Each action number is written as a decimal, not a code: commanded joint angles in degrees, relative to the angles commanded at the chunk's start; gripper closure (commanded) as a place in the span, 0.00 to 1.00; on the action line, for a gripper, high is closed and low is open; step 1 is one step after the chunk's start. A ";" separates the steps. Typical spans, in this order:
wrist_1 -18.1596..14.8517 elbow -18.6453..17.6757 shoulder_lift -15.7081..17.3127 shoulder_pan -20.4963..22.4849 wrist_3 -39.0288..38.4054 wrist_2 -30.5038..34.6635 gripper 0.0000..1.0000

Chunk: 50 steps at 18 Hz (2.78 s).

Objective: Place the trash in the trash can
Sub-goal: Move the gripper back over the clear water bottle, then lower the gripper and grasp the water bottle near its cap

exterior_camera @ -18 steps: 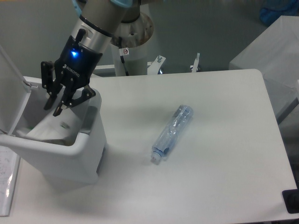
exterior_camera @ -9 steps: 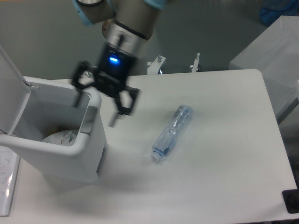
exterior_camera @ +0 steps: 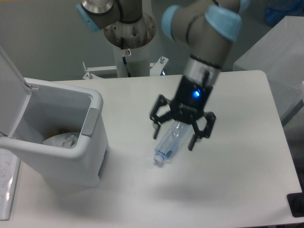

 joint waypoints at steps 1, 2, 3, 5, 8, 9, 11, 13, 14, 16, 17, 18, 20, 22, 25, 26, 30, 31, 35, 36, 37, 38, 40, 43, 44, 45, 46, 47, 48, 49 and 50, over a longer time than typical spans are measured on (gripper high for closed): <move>-0.26 -0.17 -0.97 -0.79 0.19 1.06 0.00; -0.79 -0.52 -1.50 -1.23 0.27 1.60 0.00; -1.75 -0.62 -2.37 -1.32 0.54 2.56 0.00; -4.21 -0.36 -4.04 -2.37 2.37 6.68 0.00; -11.32 0.96 -5.72 -6.41 3.52 13.18 0.00; -12.64 1.23 -6.07 -7.20 4.40 14.42 0.00; -12.83 1.67 -7.74 -8.35 5.90 17.32 0.00; -12.83 2.98 -9.41 -10.10 5.99 20.13 0.00; -12.92 3.60 -10.20 -10.89 5.90 21.19 0.00; -12.92 3.69 -11.17 -11.86 5.90 23.56 0.00; -12.92 3.69 -11.61 -12.48 5.90 24.79 0.00; -12.83 3.78 -11.87 -12.75 5.99 25.85 0.00; -12.75 3.87 -12.40 -12.84 5.99 27.00 0.00; -12.75 3.95 -13.28 -12.92 5.90 27.35 0.00; -13.01 3.95 -13.89 -13.01 5.90 28.32 0.01; -13.18 3.95 -14.16 -13.10 5.90 28.67 0.05; -13.36 3.95 -14.42 -13.63 5.90 29.99 0.26; -13.45 3.95 -14.42 -13.63 5.90 29.99 0.35; -14.15 4.04 -14.08 -13.72 5.55 29.73 0.88; -15.11 4.30 -13.81 -13.63 5.55 29.73 1.00; -15.99 4.91 -13.72 -13.63 5.72 29.73 1.00; -16.52 5.70 -13.72 -13.45 5.81 29.73 1.00; -17.14 7.37 -13.72 -13.28 5.81 29.46 1.00; -18.02 8.61 -13.63 -12.93 5.81 29.29 1.00; -18.02 9.22 -13.55 -12.75 5.81 29.20 1.00; -18.02 10.18 -13.46 -12.57 5.73 28.94 1.00; -18.02 11.24 -13.46 -12.14 5.46 27.80 1.00; -18.02 12.12 -12.85 -11.79 5.37 25.97 1.00; -18.02 12.13 -11.19 -11.17 5.37 23.60 1.00; -17.93 12.48 -9.95 -10.38 5.20 21.23 1.00; -17.84 13.00 -9.25 -9.59 5.20 18.85 1.00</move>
